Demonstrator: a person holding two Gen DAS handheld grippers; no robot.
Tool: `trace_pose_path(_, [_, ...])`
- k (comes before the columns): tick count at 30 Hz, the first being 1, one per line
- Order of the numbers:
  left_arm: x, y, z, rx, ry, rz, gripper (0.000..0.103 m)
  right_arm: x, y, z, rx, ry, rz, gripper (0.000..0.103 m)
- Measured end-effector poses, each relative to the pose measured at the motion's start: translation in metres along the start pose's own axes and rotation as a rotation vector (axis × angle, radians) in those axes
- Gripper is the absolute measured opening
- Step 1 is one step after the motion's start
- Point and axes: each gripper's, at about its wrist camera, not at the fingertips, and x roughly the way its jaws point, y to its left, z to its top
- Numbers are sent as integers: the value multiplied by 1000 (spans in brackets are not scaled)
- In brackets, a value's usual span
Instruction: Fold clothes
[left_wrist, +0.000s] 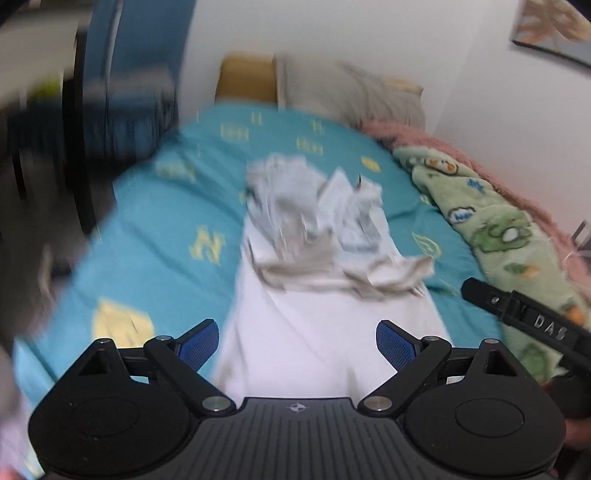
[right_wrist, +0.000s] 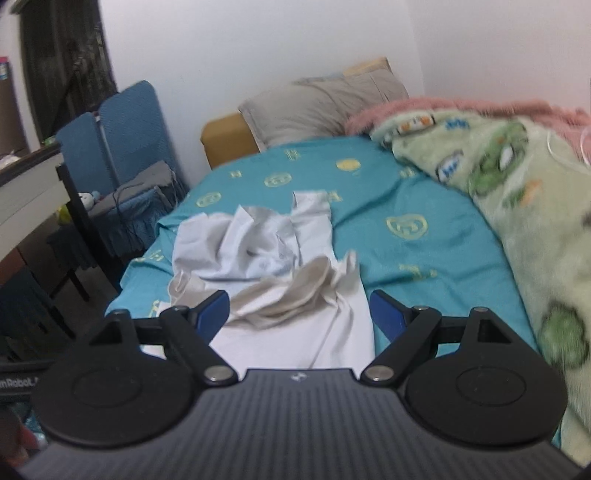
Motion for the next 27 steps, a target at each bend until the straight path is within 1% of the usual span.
trace_pose_path(2, [12, 12, -2, -97, 105, -56, 94, 0, -4, -1, 42, 35, -5, 84])
trace_pose_path(5, [32, 24, -11, -210, 239, -123, 94, 3, -10, -5, 100, 102, -40, 84])
trace_pose_path(9, [53, 36, -24, -316, 337, -156, 94, 6, -27, -11, 248, 166, -24, 84])
trace_pose_path(11, [64, 45, -30, -387, 367, -164, 94, 8, -34, -14, 317, 190, -11, 84])
trace_pose_path(12, [68, 49, -31, -421, 369, -167, 94, 9, -36, -17, 353, 201, 8, 85])
trace_pose_path(13, [70, 52, -30, -453, 362, -180, 98, 10, -38, -20, 388, 212, 26, 85])
trace_pose_path(15, [69, 57, -27, -501, 327, -184, 98, 14, -40, -27, 472, 253, 82, 84])
trace_pose_path(16, [67, 60, -27, -521, 297, -176, 97, 15, -41, -31, 521, 270, 112, 84])
trace_pose_path(18, [67, 67, -29, -565, 267, -174, 94, 14, -39, -41, 616, 302, 170, 85])
trace_pose_path(19, [67, 71, -30, -588, 252, -173, 91, 13, -38, -47, 663, 322, 198, 85])
trace_pose_path(22, [65, 79, -35, -652, 220, -182, 75, 16, -30, -64, 771, 383, 271, 86])
trace_pose_path(24, [66, 79, -35, -654, 225, -174, 64, 23, -25, -72, 791, 414, 284, 87])
trace_pose_path(25, [65, 78, -33, -647, 219, -164, 53, 26, -22, -76, 798, 428, 290, 87])
trace_pose_path(26, [64, 76, -31, -638, 211, -152, 45, 30, -20, -79, 807, 442, 299, 87])
trace_pose_path(27, [63, 74, -28, -630, 203, -141, 41, 34, -19, -82, 818, 456, 309, 87])
